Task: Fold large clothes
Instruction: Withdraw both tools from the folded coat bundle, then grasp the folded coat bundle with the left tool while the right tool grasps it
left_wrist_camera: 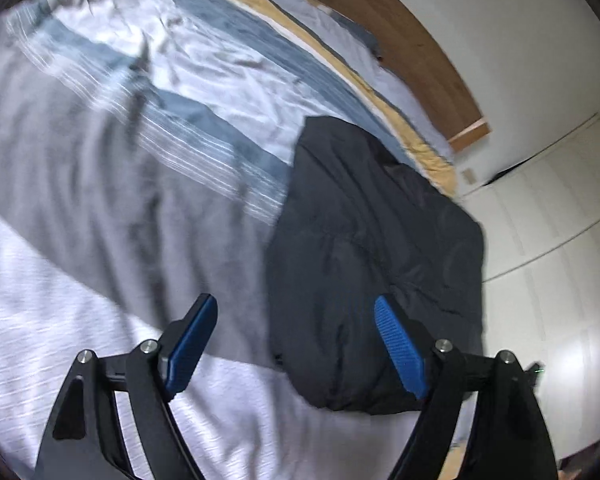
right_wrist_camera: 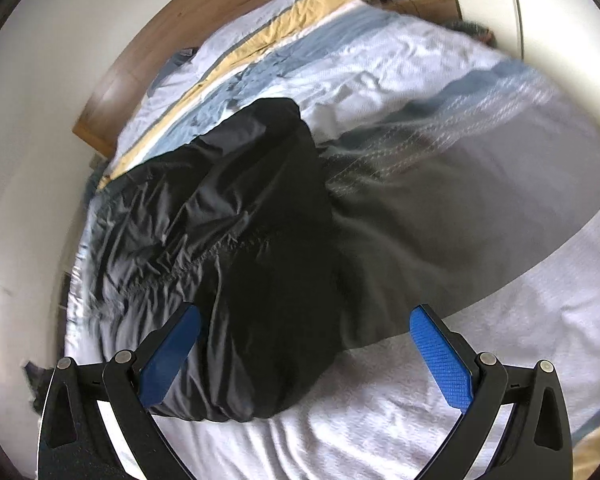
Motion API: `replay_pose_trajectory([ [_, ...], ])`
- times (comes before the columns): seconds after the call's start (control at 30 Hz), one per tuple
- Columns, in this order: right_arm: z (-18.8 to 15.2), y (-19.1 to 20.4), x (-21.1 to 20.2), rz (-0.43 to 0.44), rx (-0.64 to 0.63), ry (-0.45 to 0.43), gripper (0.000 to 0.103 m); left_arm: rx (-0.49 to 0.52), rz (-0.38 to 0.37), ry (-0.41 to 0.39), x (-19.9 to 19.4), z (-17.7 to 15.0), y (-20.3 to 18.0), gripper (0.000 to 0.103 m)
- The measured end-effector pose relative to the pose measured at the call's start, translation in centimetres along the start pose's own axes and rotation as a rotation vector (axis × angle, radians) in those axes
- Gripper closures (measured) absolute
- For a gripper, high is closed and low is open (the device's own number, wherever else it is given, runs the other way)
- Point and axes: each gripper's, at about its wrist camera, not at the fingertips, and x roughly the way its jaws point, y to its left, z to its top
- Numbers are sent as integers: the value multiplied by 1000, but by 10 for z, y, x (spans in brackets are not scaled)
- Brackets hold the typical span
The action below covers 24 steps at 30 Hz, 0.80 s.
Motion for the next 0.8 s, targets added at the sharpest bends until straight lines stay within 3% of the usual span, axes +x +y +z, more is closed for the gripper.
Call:
replay_pose_trajectory([
  [0.2,4,-8,28,51,61,64,0,-10,-102,68,34,10,-2,23],
  [0.3,5,-12,44,67,88,84,0,5,-108,100,51,17,-7,23],
  [0.57,11,-22,87,152,144,102,0,-62,-197,174,97,23,5,23],
  [0.8,4,-37,116,262,184,132,0,-146,-331,244,138,14,21,21],
])
